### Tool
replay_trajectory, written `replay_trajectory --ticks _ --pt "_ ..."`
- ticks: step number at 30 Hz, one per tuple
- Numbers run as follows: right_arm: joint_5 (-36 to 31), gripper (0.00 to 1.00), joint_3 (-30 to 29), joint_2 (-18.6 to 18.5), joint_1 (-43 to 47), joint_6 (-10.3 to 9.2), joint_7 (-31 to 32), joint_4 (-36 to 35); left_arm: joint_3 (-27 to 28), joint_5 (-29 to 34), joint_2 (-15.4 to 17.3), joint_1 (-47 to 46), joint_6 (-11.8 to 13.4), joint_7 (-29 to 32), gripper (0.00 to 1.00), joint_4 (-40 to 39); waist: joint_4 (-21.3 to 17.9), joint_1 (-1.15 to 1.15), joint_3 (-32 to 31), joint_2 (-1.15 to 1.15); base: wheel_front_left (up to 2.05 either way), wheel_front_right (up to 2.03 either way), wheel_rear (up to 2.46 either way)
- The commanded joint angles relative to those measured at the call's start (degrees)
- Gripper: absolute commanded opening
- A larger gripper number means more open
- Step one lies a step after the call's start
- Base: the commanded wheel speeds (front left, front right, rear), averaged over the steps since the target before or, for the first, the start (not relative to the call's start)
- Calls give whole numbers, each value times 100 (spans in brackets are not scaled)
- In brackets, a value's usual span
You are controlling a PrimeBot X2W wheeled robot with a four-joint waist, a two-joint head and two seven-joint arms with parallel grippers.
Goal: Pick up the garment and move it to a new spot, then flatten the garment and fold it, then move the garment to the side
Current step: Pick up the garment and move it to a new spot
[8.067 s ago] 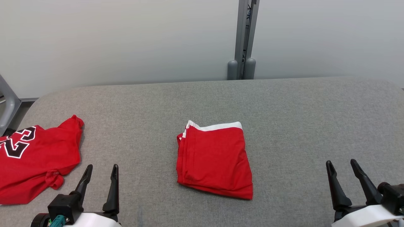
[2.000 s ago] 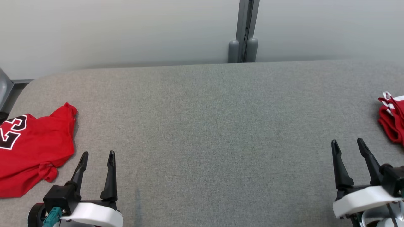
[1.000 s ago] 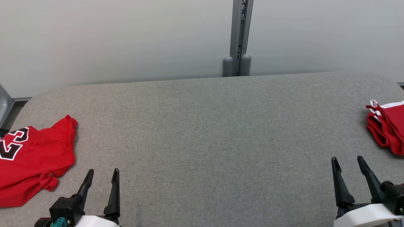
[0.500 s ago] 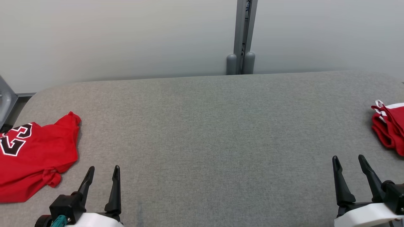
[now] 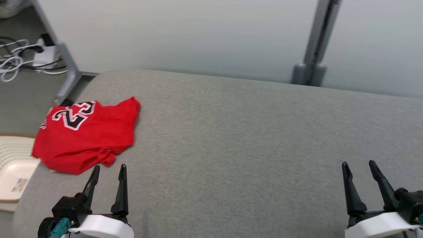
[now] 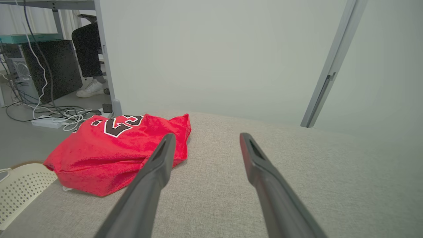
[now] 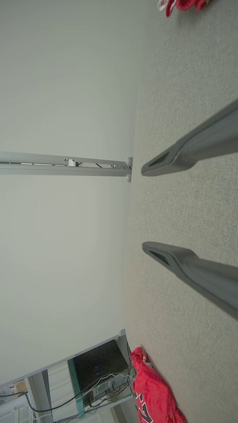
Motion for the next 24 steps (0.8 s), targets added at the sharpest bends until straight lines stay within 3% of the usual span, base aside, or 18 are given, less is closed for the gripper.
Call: replay_trajectory --ticks 1,10,24 --pt "15 100 13 -16 13 1 11 -10 15 -40 1 -72 -17 -18 100 11 345 0 -45 0 0 0 0" --pt "139 100 299 -16 -58 1 -71 67 43 -29 68 15 23 -40 100 7 950 0 -97 0 0 0 0" --pt "151 100 416 -17 -102 1 -68 76 7 -76 89 11 79 -23 100 15 1081 0 -87 0 0 0 0"
